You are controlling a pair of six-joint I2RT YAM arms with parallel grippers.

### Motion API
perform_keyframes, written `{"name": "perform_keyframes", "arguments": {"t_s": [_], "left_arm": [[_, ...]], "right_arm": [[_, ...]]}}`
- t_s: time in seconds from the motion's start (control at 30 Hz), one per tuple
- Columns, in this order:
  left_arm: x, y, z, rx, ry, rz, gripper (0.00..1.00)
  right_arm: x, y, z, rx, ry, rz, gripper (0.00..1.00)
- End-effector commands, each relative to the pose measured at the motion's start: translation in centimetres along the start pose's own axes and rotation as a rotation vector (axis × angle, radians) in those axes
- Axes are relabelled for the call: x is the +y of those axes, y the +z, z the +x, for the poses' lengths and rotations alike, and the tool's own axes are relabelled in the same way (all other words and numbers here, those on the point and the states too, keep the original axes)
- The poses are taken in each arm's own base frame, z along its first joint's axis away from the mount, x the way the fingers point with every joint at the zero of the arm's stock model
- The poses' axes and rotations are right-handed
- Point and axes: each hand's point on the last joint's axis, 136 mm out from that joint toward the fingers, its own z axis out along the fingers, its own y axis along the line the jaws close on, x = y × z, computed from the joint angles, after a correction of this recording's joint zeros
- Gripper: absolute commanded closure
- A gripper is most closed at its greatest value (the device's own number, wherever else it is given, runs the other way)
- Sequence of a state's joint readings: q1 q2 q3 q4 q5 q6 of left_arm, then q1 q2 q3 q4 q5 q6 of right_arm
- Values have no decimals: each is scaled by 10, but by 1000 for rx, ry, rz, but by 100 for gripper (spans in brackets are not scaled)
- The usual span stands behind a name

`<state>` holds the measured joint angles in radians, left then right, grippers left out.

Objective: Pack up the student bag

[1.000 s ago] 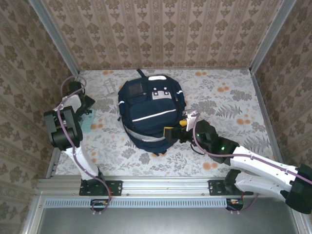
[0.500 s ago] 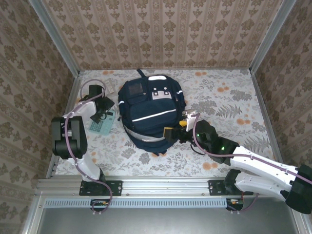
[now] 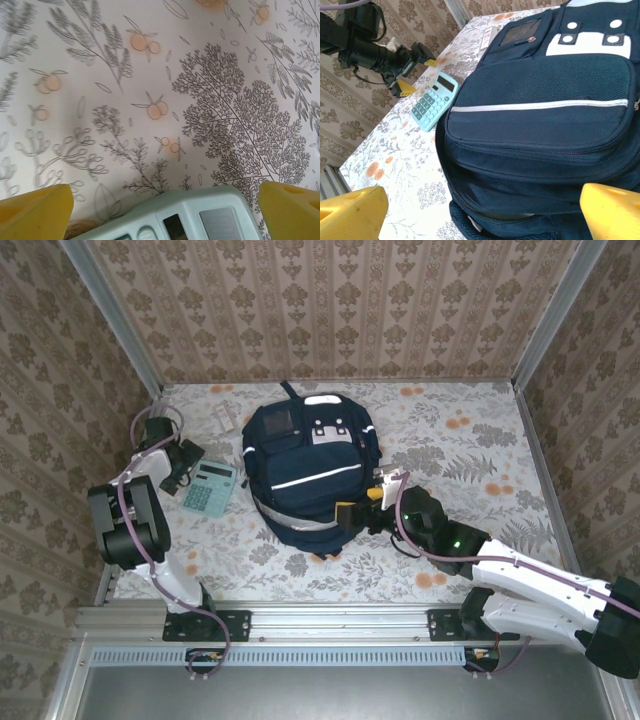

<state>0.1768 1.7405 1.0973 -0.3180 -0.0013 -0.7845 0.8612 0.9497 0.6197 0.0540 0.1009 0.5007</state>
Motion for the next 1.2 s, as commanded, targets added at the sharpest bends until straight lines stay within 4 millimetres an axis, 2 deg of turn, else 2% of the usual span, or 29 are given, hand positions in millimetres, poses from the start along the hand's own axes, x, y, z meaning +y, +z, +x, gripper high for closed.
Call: {"name": "perform_keyframes", "arguments": {"t_s": [0.0,0.23,0.43,0.57,0.7,0.87,0.97,1.1,1.17], "left_arm": [[-8,12,16,48,45,54,4],[-31,14,45,94,99,122,4],[-41,11,76,125,128,184,4],[-45,2,99,130,176,207,4],[-40,-8,119,134,194,206,4],[-24,-28,124,100,185,197,4],[-23,-44,129,67,203,236,4],[-28,-59,142,65,235,283,3],[-22,-64,140,50,224,271,3]], "right_arm": [[5,2,3,21,2,-32,0],[20,15,14,89,-4,-102,2],[36,26,21,121,-26,-150,10],[52,35,26,150,-33,-185,17],[74,40,30,174,-68,-198,17],[101,47,33,191,-109,-204,20],[115,64,38,217,-73,-219,28],[121,103,55,262,-31,-209,37],[126,121,63,288,-18,-211,42]]}}
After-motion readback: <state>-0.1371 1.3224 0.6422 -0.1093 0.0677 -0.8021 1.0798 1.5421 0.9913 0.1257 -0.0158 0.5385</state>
